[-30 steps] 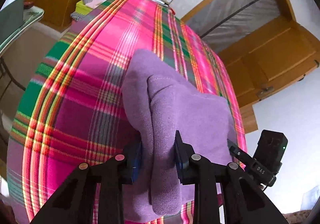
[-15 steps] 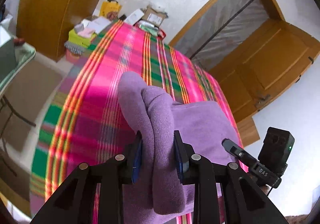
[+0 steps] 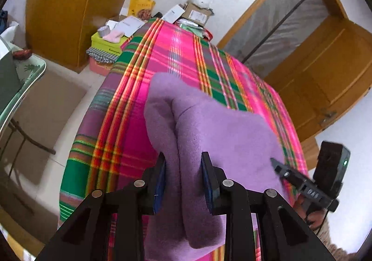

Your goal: Fold clothes

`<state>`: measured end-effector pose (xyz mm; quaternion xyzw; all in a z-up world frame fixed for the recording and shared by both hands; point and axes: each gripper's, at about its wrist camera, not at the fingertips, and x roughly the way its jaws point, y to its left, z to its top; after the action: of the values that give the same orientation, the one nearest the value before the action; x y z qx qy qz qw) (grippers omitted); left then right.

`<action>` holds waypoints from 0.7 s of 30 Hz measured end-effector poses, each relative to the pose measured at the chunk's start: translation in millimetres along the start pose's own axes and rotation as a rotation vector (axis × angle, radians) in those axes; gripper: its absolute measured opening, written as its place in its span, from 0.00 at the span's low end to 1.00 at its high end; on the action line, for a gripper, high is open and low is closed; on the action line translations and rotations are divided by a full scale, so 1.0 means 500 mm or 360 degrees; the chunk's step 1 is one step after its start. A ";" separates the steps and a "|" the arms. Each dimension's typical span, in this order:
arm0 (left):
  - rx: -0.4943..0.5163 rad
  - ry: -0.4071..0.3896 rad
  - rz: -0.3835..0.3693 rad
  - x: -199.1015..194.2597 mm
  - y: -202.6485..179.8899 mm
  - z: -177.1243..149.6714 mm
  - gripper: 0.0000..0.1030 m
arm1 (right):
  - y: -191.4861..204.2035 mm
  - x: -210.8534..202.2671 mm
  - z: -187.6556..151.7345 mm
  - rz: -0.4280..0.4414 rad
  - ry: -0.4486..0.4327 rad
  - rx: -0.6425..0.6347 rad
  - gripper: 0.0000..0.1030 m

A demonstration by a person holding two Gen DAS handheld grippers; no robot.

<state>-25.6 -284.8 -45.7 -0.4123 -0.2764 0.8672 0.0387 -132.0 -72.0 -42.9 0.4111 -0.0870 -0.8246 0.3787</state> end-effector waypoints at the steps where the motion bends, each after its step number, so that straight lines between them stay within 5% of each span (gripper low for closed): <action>1: -0.0016 0.0010 -0.0003 0.002 0.006 -0.003 0.32 | -0.002 -0.002 0.000 -0.0017 -0.0005 -0.0003 0.22; 5: -0.0037 0.0025 0.0056 0.002 0.017 -0.022 0.45 | -0.004 -0.013 -0.007 -0.0150 -0.0003 -0.0001 0.41; 10: -0.0026 -0.0052 0.0163 -0.037 -0.003 -0.035 0.44 | 0.022 -0.057 -0.028 -0.0288 -0.0080 -0.0031 0.41; 14: 0.0015 -0.0195 0.0200 -0.083 -0.038 -0.048 0.43 | 0.072 -0.092 -0.045 -0.0239 -0.0181 -0.0160 0.41; 16: 0.0053 -0.0243 0.0173 -0.094 -0.061 -0.055 0.50 | 0.105 -0.093 -0.055 -0.0254 -0.0196 -0.0262 0.41; 21: 0.0089 -0.0143 0.0150 -0.050 -0.080 -0.085 0.56 | 0.161 -0.055 -0.086 -0.0276 -0.0109 -0.0394 0.40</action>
<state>15.6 -239.4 -29.3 -0.3843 -0.2338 0.8931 -0.0033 -45.3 -101.7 -17.2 0.3389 0.0383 -0.8722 0.3505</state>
